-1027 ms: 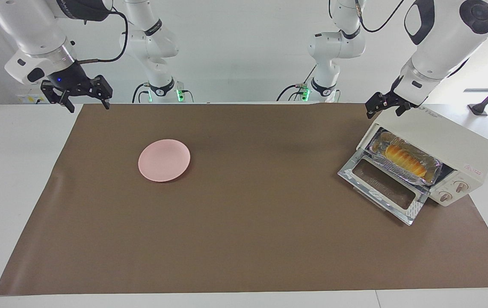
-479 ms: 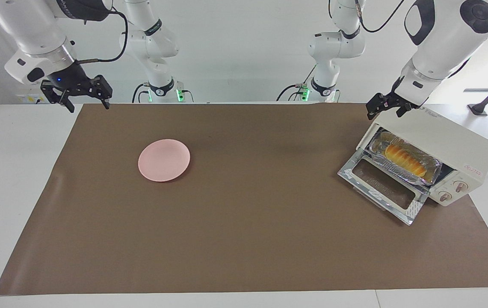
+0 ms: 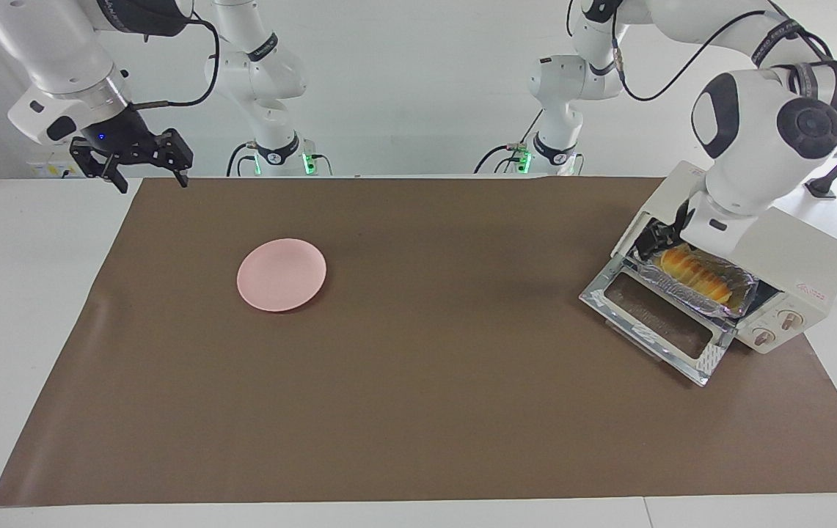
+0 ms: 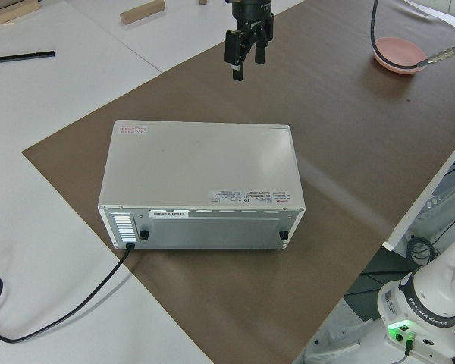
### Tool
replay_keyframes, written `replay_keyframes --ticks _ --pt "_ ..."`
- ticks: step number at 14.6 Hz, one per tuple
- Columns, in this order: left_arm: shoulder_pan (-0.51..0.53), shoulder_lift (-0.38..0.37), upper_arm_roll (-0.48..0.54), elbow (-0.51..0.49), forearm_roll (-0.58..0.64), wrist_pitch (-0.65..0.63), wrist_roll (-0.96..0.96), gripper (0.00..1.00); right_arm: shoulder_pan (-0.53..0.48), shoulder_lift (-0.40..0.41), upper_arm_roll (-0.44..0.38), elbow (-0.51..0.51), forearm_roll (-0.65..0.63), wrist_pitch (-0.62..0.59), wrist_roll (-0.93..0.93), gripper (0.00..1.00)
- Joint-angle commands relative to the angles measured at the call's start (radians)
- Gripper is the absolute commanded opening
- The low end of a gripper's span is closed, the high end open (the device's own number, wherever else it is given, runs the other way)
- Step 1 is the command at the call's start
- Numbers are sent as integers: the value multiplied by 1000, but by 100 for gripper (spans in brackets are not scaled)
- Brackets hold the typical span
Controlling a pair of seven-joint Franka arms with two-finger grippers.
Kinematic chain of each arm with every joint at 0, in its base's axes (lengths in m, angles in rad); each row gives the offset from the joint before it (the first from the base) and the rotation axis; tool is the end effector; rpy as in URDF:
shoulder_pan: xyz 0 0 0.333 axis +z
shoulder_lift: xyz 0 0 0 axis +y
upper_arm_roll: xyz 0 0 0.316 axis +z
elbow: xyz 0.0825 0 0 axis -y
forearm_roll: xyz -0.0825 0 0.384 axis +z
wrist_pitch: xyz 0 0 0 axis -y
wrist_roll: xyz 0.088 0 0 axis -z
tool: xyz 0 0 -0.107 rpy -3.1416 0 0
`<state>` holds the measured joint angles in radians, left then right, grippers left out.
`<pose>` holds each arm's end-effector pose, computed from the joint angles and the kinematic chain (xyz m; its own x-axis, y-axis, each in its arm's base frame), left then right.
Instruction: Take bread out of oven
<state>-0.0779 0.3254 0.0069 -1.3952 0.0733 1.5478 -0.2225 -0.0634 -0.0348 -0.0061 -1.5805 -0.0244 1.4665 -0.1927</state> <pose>0.6385 -0.0380 0.5101 0.9766 0.1528 -0.1512 0.1369 -0.9844 -0.1107 0.5310 -0.0399 0.6302 0.9893 0.1206 -0.0823 0.1217 -0.9925 0.0086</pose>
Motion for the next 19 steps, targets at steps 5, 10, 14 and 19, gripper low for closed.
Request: replay_keyframes --ticks 5,10,14,19 --pt "17 35 19 -94 77 205 -182 100 -12 -24 8 -23 3 -9 -2 100" --pt "50 -52 19 -326 128 389 -255 100 -12 -24 8 -23 1 -9 -2 100" --pt "49 -69 19 -363 138 397 -258 100 -12 -24 9 -23 3 -9 -2 100" --pt "43 -97 19 -476 163 511 -342 100 -12 -24 8 -23 1 -9 -2 100"
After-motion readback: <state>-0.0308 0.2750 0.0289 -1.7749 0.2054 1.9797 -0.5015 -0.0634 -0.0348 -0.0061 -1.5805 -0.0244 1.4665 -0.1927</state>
